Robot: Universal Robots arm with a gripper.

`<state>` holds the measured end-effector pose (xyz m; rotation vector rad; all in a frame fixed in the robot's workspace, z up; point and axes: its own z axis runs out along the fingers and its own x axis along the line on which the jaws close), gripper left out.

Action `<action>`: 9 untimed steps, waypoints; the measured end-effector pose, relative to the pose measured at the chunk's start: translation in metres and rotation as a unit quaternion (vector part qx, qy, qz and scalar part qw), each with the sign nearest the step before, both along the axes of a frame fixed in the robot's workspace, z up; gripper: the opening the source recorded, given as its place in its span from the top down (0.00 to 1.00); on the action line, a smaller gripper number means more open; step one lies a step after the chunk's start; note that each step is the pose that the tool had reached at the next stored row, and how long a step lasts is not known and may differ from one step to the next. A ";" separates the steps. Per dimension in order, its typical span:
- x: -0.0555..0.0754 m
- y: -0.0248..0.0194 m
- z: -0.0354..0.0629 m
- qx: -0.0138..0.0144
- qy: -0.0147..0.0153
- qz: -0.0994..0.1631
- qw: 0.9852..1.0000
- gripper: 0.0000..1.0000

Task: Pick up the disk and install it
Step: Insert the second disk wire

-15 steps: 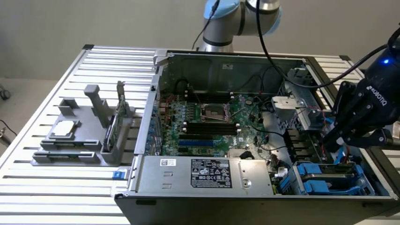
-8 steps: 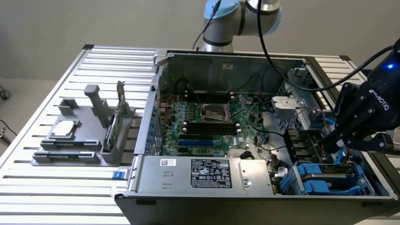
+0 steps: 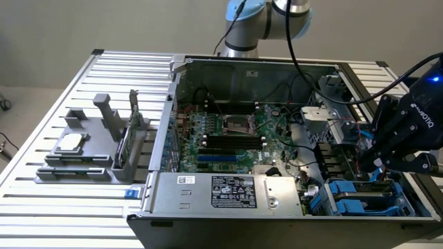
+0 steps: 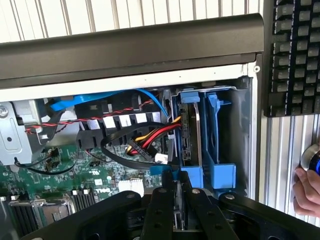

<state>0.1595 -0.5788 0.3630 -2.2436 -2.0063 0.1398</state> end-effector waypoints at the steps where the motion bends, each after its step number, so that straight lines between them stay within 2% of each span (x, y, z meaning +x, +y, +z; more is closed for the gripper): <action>1: 0.000 -0.0004 -0.0002 0.000 0.000 0.001 1.000 0.84; 9: 0.001 -0.0040 -0.0026 0.000 -0.001 0.018 1.000 0.84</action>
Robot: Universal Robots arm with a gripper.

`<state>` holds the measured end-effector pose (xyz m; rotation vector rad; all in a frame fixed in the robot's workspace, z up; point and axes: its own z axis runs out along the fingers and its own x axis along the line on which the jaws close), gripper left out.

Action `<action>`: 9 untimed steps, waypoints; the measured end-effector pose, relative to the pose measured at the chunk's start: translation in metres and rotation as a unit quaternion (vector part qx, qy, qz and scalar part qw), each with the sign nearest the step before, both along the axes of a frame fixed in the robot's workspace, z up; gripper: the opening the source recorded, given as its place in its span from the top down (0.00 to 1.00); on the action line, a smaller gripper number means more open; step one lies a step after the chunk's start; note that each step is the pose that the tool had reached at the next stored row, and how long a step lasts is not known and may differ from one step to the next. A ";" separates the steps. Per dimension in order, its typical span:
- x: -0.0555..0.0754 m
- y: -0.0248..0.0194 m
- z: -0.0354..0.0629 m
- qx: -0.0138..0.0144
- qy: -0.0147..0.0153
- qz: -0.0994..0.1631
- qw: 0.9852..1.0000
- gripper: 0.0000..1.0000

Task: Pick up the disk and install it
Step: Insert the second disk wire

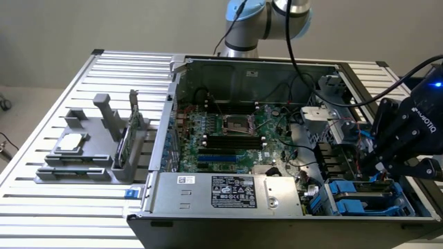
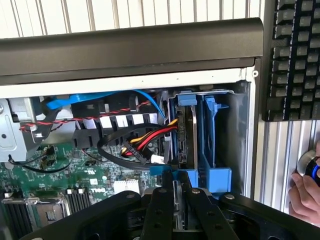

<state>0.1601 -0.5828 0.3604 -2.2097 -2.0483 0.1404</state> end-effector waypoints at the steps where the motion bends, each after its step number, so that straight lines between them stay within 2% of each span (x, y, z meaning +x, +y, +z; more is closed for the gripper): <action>1: 0.000 -0.0005 -0.0004 0.000 0.000 0.002 1.000 0.84; 9: 0.002 -0.0038 -0.0045 0.000 -0.001 0.019 1.000 0.84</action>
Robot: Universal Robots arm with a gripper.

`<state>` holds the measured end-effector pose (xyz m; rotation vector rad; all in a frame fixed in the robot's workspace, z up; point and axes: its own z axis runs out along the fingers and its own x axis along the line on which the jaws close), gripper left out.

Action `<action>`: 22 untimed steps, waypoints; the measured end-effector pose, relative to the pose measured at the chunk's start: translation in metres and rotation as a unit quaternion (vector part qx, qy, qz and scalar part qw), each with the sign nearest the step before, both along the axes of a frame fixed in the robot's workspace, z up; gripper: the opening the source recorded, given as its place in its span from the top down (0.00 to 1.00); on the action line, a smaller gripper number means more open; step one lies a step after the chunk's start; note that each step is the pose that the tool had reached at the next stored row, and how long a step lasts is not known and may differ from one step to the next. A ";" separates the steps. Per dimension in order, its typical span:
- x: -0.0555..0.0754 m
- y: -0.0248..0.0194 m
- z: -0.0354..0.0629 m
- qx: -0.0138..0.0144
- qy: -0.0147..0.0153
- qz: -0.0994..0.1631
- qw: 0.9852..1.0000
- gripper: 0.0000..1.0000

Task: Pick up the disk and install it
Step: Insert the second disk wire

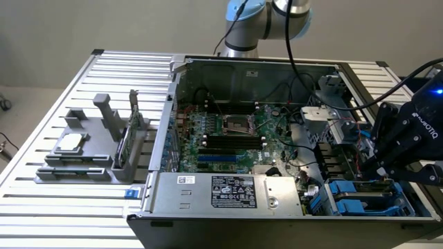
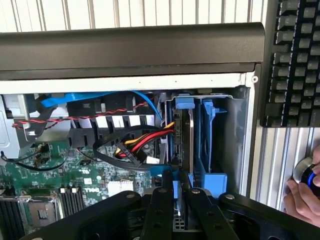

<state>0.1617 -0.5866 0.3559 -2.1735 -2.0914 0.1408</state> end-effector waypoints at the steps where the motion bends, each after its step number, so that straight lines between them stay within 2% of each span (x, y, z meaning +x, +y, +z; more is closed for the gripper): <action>1: 0.000 -0.0005 -0.0006 0.000 0.000 0.001 1.000 0.84; 8: 0.001 -0.0033 -0.0062 0.001 -0.002 0.010 1.000 0.84; 13: 0.002 -0.0039 -0.0091 0.003 -0.003 0.016 1.000 0.84; 16: 0.002 -0.0044 -0.0104 0.006 -0.003 0.020 1.000 0.84; 22: 0.003 -0.0058 -0.0124 0.016 -0.004 0.025 1.000 0.84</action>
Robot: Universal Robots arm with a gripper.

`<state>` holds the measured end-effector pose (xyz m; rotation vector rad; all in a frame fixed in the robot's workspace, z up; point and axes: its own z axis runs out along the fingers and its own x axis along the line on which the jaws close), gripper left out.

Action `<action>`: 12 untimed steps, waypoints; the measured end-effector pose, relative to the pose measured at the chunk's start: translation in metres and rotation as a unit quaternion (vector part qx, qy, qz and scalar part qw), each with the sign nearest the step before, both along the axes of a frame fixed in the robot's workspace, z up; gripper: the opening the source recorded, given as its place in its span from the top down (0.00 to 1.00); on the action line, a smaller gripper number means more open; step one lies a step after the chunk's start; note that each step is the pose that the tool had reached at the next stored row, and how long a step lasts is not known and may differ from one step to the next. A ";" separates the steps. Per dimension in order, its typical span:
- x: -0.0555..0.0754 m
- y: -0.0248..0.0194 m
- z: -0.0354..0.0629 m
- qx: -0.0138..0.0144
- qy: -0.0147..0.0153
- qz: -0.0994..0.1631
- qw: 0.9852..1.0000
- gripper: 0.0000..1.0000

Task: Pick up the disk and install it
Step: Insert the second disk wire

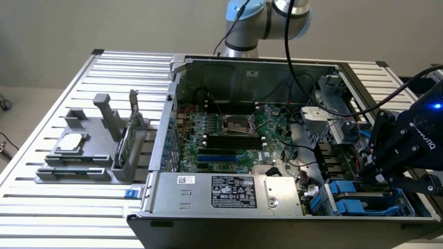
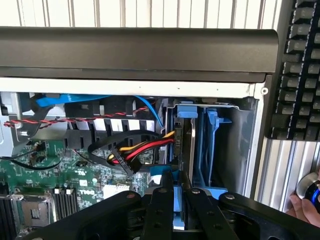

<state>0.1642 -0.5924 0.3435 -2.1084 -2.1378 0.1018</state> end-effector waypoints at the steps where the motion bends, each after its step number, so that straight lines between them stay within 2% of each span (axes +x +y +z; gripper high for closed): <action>1: 0.000 -0.0006 -0.0004 0.001 0.000 0.000 1.000 0.84; 8: 0.001 -0.0040 -0.0022 0.010 0.000 0.003 1.000 0.84; 12: 0.001 -0.0051 -0.0029 0.013 0.000 0.005 1.000 0.84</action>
